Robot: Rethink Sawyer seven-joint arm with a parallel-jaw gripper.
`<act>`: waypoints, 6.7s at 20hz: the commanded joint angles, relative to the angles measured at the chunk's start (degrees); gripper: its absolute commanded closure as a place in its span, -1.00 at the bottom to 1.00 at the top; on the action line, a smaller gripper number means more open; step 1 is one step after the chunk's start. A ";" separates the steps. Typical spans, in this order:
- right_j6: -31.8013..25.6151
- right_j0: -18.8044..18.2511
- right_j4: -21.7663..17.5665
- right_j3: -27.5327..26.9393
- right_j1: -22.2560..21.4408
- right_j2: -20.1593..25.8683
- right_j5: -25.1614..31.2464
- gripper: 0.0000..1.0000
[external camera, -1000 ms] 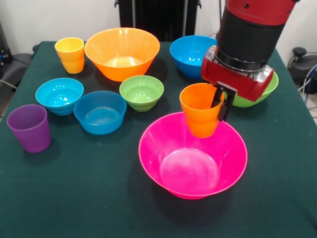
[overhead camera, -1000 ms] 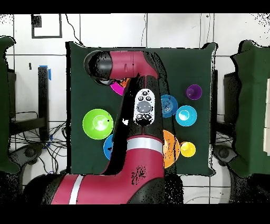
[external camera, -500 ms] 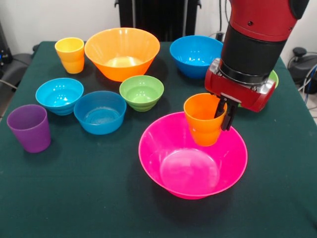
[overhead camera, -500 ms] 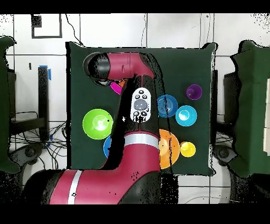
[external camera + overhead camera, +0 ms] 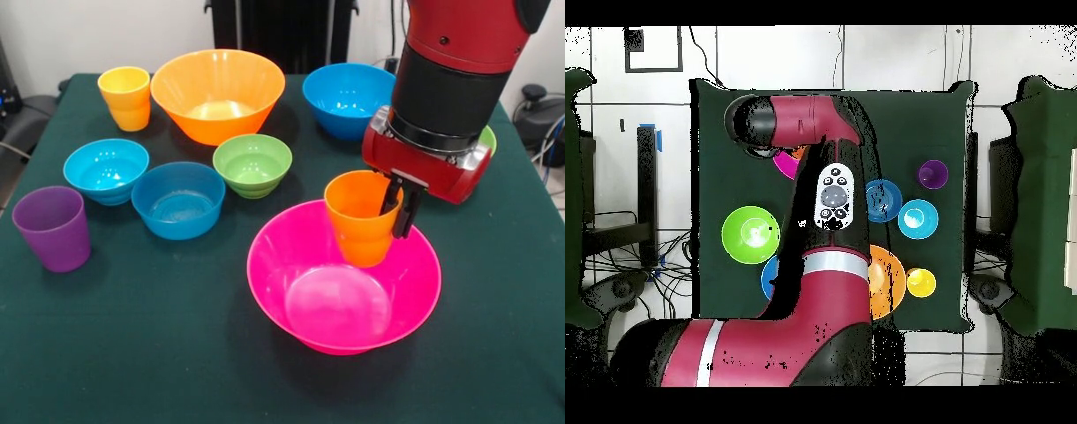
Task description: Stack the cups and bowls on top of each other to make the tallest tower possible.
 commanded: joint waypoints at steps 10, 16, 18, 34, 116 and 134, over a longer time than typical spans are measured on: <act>-8.48 -1.16 -1.52 -11.06 3.37 5.85 7.16 1.00; -9.56 -1.70 -1.32 -13.61 5.44 6.47 7.78 1.00; -9.78 -1.97 -1.30 -13.65 5.96 6.57 7.47 1.00; -13.75 -3.58 -1.58 -3.41 2.89 7.65 4.32 1.00; -7.56 -4.93 -2.49 -0.23 6.20 11.96 -5.07 1.00; -8.52 -5.82 -3.13 1.34 4.36 11.15 -4.92 1.00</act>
